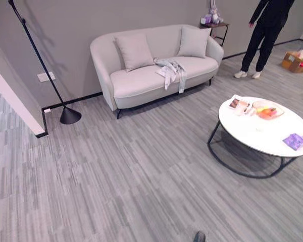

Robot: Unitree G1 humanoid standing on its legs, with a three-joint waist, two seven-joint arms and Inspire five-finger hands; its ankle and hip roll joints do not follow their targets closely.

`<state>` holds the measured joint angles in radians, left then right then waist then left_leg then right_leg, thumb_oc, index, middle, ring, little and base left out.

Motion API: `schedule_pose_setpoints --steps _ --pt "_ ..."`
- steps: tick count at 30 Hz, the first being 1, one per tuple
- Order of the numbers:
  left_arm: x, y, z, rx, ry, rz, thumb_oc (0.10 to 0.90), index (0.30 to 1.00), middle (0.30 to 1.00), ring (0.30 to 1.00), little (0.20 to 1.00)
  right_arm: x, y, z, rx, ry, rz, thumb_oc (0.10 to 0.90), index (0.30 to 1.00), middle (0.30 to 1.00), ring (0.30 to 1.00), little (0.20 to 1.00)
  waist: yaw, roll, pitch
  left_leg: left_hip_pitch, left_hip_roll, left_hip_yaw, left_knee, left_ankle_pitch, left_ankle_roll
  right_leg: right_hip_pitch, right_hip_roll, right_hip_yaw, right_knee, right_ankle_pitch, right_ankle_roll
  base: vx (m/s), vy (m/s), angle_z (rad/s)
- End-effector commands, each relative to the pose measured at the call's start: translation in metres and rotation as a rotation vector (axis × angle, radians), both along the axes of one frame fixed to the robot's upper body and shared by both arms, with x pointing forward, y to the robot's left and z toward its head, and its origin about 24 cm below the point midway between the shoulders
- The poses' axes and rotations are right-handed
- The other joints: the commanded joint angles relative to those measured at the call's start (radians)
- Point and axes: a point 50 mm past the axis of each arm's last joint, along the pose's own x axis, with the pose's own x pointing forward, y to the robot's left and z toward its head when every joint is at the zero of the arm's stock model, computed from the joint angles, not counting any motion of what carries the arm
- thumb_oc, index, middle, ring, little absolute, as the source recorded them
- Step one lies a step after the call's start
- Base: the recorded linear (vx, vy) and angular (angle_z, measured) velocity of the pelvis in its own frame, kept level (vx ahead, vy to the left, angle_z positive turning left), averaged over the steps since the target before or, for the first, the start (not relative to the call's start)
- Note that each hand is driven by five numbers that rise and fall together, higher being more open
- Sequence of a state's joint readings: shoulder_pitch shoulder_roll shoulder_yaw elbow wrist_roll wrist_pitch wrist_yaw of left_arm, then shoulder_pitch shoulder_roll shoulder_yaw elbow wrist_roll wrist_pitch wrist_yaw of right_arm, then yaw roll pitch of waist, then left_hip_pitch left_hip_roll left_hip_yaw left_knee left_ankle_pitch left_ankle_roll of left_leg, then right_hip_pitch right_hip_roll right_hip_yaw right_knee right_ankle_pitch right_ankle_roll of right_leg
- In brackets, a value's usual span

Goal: Hang the clothes on the sofa on the clothes rack.

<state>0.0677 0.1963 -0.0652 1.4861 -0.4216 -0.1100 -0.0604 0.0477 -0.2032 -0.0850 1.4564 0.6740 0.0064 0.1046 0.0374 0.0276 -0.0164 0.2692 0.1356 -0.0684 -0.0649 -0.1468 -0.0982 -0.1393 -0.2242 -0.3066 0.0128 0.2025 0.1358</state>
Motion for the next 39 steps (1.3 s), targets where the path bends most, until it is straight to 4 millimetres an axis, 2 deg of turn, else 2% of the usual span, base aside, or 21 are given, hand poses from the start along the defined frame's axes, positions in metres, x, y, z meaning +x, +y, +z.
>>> schedule_pose_setpoints --steps 1,9,12,13,15,16,20,23,24,26,27,28,29,30,31,32,34,35,36,37,39 --pt "0.048 -0.002 0.003 -0.003 -0.131 -0.034 0.8 0.9 0.9 0.9 0.9 0.02 0.01 -0.001 0.008 -0.047 -0.007 0.8 0.9 0.9 0.9 0.9 0.023 -0.042 0.019 -0.059 -0.002 -0.084 0.007 -0.048 0.024 -0.051 -0.005 -0.004 0.032 -0.102 0.043 0.29 -0.309 -0.17" --pt "0.055 -0.007 0.004 -0.008 -0.162 -0.007 0.8 0.9 0.9 0.9 0.9 0.046 0.01 0.002 -0.025 -0.156 0.028 0.8 0.9 0.9 0.9 0.9 0.059 -0.049 0.004 -0.165 0.104 -0.075 0.325 0.204 -0.033 0.093 0.173 -0.019 -0.098 -0.19 -0.064 0.25 -0.259 -0.23" --pt "0.057 -0.006 0.004 -0.006 -0.171 0.013 0.8 0.9 0.9 0.9 0.9 0.048 0.009 0.003 -0.029 -0.158 0.046 0.8 0.9 0.9 0.9 0.9 0.067 -0.058 0.019 -0.192 0.107 -0.065 0.389 0.227 -0.026 0.112 0.179 -0.02 -0.1 -0.202 -0.072 0.25 -0.221 -0.1" --pt "0.064 -0.003 0.006 -0.008 -0.218 0.1 0.8 0.9 0.9 0.9 0.9 0.063 0.004 0.007 -0.051 -0.182 0.182 0.8 0.9 0.9 0.9 0.9 0.109 -0.082 0.058 -0.305 -0.01 -0.043 0.437 0.106 0.015 0.143 0.158 0.005 -0.1 -0.219 -0.072 0.27 -0.161 -0.04" --pt "0.066 0.003 0.008 0.004 -0.234 0.145 0.8 0.9 0.9 0.9 0.9 0.072 0.008 0.008 -0.049 -0.213 0.252 0.8 0.9 0.9 0.9 0.9 0.116 -0.091 0.062 -0.374 -0.095 -0.024 0.362 0.042 0.036 0.141 0.151 0.004 -0.1 -0.231 -0.068 0.23 -0.115 0.16" --pt "0.065 0.003 0.008 0.004 -0.234 0.146 0.8 0.9 0.9 0.9 0.9 0.072 0.009 0.008 -0.049 -0.213 0.253 0.8 0.9 0.9 0.9 0.9 0.116 -0.092 0.061 -0.374 -0.095 -0.023 0.361 0.041 0.037 0.141 0.15 0.005 -0.1 -0.232 -0.067 0.23 -0.072 -0.03" --pt "0.03 0.014 0.005 0.035 -0.127 0.167 0.8 0.9 0.9 0.9 0.9 0.123 0.041 0.021 -0.065 -0.378 0.547 0.8 0.9 0.9 0.9 0.9 0.215 -0.038 0.075 -0.578 -0.24 0.04 0.002 0.297 0.036 0.225 0.297 0.098 -0.1 -0.318 -0.089 0.43 -0.03 -0.17" --pt "0.017 0.019 0.006 0.048 -0.092 0.184 0.8 0.9 0.9 0.9 0.9 0.135 0.057 0.025 -0.046 -0.432 0.648 0.8 0.9 0.9 0.9 0.9 0.252 -0.059 0.077 -0.593 -0.242 0.079 0.012 0.32 0.062 0.283 0.338 0.138 -0.1 -0.35 -0.111 0.47 0.028 -1.32" --pt "0.014 0.029 0.008 0.081 -0.082 0.18 0.8 0.9 0.9 0.9 0.9 0.137 0.074 0.026 -0.021 -0.457 0.715 0.8 0.9 0.9 0.9 0.9 0.268 -0.112 0.062 -0.556 -0.248 0.086 0.026 0.322 0.101 0.323 0.352 0.16 -0.079 -0.366 -0.117 0.66 0.099 -1.05" --pt "0.023 0.033 0.01 0.097 -0.103 0.154 0.8 0.9 0.9 0.9 0.9 0.135 0.082 0.025 -0.012 -0.458 0.772 0.8 0.9 0.9 0.9 0.9 0.272 -0.154 0.052 -0.54 -0.251 0.102 0.037 0.3 0.112 0.332 0.344 0.156 -0.041 -0.378 -0.105 0.6 0.145 -0.53" --pt "0.037 0.038 0.013 0.127 -0.145 0.096 0.8 0.9 0.9 0.9 0.9 0.137 0.093 0.027 -0.005 -0.475 0.871 0.8 0.9 0.9 0.9 0.9 0.29 -0.195 0.026 -0.502 -0.254 0.122 0.016 0.274 0.124 0.33 0.333 0.141 0.044 -0.364 -0.062 0.44 0.142 -0.56" --pt "0.037 0.038 0.013 0.127 -0.145 0.096 0.8 0.9 0.9 0.9 0.9 0.137 0.093 0.027 -0.004 -0.475 0.871 0.8 0.9 0.9 0.9 0.9 0.291 -0.196 0.026 -0.501 -0.254 0.123 0.015 0.274 0.124 0.33 0.332 0.142 0.045 -0.365 -0.061 0.69 0.246 -0.63" --pt "0.067 0.043 0.02 0.157 -0.226 0.053 0.8 0.9 0.9 0.9 0.9 0.159 0.106 0.04 -0.021 -0.567 0.985 0.8 0.9 0.9 0.9 0.9 0.284 -0.184 0.043 -0.411 -0.233 0.123 0.007 0.206 0.157 0.194 0.266 0.064 0.413 -0.232 0.114 0.52 0.153 -0.28" --pt "0.078 0.044 0.022 0.158 -0.253 0.044 0.8 0.9 0.9 0.9 0.9 0.173 0.11 0.048 -0.046 -0.618 1.041 0.8 0.9 0.9 0.9 0.9 0.266 -0.142 0.048 -0.354 -0.206 0.093 0.0 0.185 0.165 0.111 0.227 0.014 0.567 -0.163 0.126 0.71 0.218 -0.04" --pt "0.083 0.043 0.023 0.154 -0.272 0.047 0.8 0.9 0.9 0.9 0.9 0.181 0.116 0.057 -0.056 -0.679 1.068 0.8 0.9 0.9 0.9 0.9 0.247 -0.121 0.061 -0.319 -0.214 0.05 -0.009 0.173 0.171 0.08 0.162 -0.029 0.576 -0.199 0.117 0.56 0.076 0.74" --pt "0.088 0.039 0.023 0.151 -0.286 0.026 0.8 0.9 0.9 0.9 0.9 0.194 0.121 0.072 -0.086 -0.772 1.108 0.8 0.9 0.9 0.9 0.9 0.227 -0.098 0.072 -0.289 -0.204 0.006 -0.02 0.15 0.154 0.04 0.112 -0.054 0.46 -0.304 0.046 0.45 0.025 1.31" --pt "0.087 0.038 0.022 0.152 -0.282 0.019 0.8 0.9 0.9 0.9 0.9 0.199 0.122 0.08 -0.104 -0.816 1.13 0.8 0.9 0.9 0.9 0.9 0.214 -0.089 0.074 -0.285 -0.197 -0.01 -0.018 0.141 0.146 0.031 0.093 -0.045 0.375 -0.313 0.02 0.25 -0.087 1.28" --pt "0.087 0.036 0.022 0.153 -0.279 0.024 0.8 0.9 0.9 0.9 0.9 0.211 0.118 0.093 -0.159 -0.881 1.163 0.8 0.9 0.9 0.9 0.9 0.197 -0.086 0.081 -0.275 -0.193 -0.053 -0.009 0.113 0.131 0.007 0.053 0.059 0.189 -0.272 0.007 0.7 -0.519 1.06" --pt "0.098 0.038 0.025 0.161 -0.295 0.031 0.8 0.9 0.9 0.9 0.9 0.225 0.109 0.117 -0.258 -0.969 1.244 0.8 0.9 0.9 0.9 0.9 0.14 -0.09 0.102 -0.213 -0.156 -0.174 0.01 0.031 0.08 -0.065 -0.088 0.27 0.024 -0.09 0.045 0.96 -0.751 1.87" --pt "0.095 0.04 0.025 0.171 -0.284 0.034 0.8 0.9 0.9 0.9 0.9 0.227 0.11 0.12 -0.275 -0.973 1.27 0.8 0.9 0.9 0.9 0.9 0.128 -0.119 0.103 -0.207 -0.141 -0.194 0.034 0.01 0.063 -0.039 -0.097 0.226 0.022 -0.054 0.066 0.95 -0.767 3.8" --pt "0.073 0.048 0.022 0.17 -0.234 0.125 0.8 0.9 0.9 0.9 0.9 0.232 0.117 0.127 -0.272 -1.007 1.31 0.8 0.9 0.9 0.9 0.9 0.121 -0.14 0.089 -0.17 -0.046 -0.218 0.029 0.005 0.029 -0.04 0.003 0.184 0.083 -0.143 0.051 0.64 -0.654 3.23"
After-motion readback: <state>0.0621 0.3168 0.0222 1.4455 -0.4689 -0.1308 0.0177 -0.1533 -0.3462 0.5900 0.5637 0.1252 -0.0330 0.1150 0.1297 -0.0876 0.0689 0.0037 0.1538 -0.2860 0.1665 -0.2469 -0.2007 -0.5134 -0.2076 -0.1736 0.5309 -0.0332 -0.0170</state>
